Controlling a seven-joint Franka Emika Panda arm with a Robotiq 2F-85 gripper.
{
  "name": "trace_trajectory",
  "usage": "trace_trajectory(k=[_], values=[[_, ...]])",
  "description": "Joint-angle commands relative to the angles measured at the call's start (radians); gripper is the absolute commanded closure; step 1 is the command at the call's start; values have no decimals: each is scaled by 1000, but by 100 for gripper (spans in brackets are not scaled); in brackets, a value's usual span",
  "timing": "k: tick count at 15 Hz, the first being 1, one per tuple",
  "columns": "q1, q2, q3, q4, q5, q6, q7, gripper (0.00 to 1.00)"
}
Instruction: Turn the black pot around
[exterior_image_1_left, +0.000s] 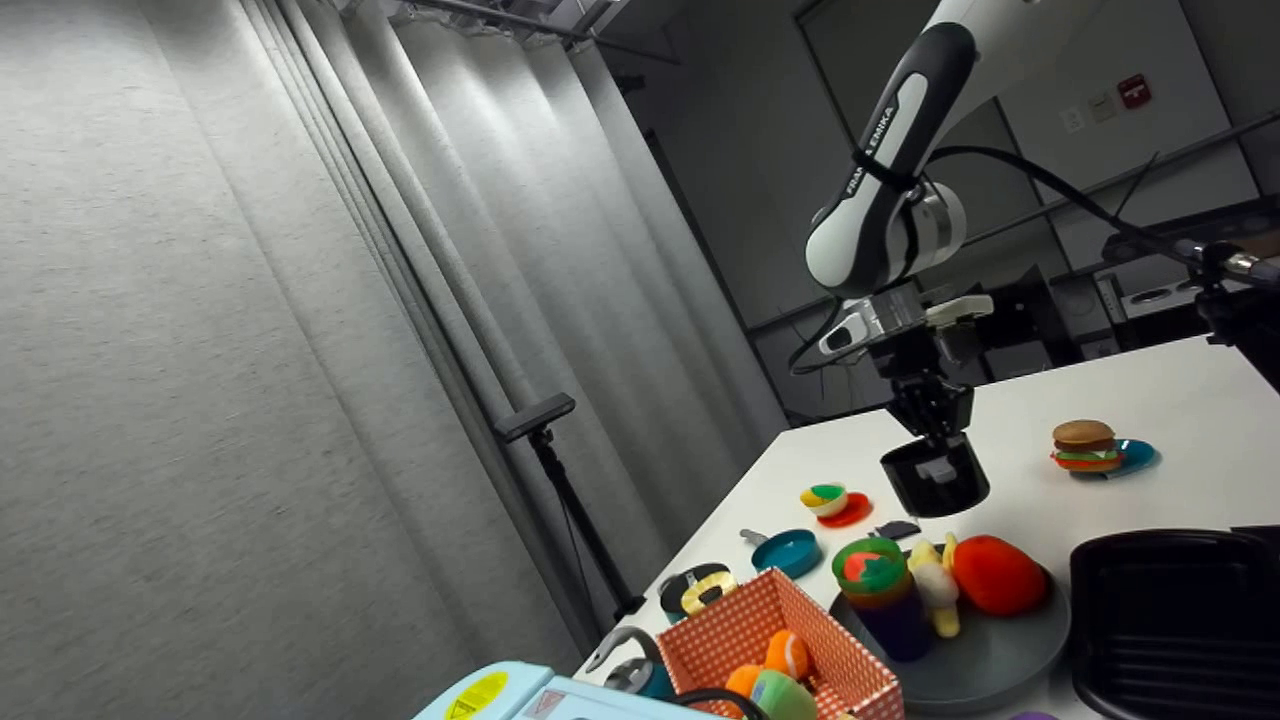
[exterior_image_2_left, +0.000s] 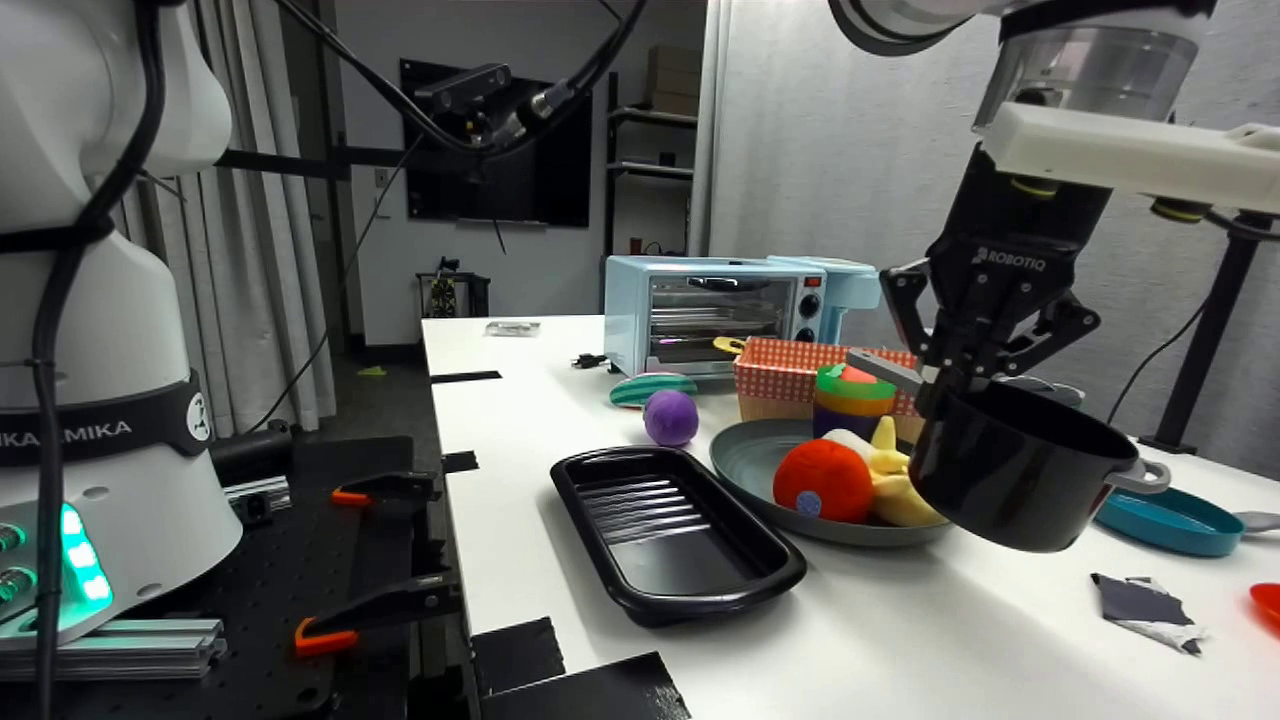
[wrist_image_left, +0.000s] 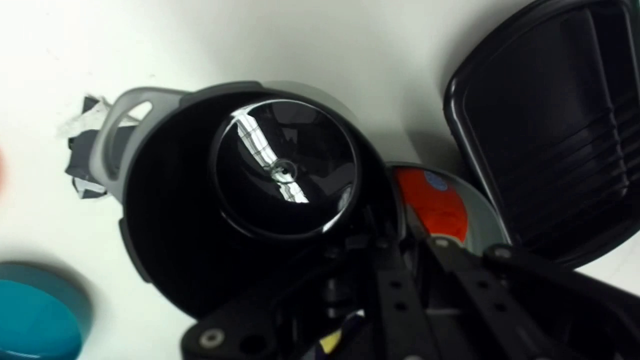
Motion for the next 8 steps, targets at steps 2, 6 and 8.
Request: trace_trajectory(k=[2,6,8], values=[[10,1,-21,48,-5,-140,-242,98],[28,21,-24,87,-37,-214,-412,98],[40,31,-17,104,-43,-234,-494,98]])
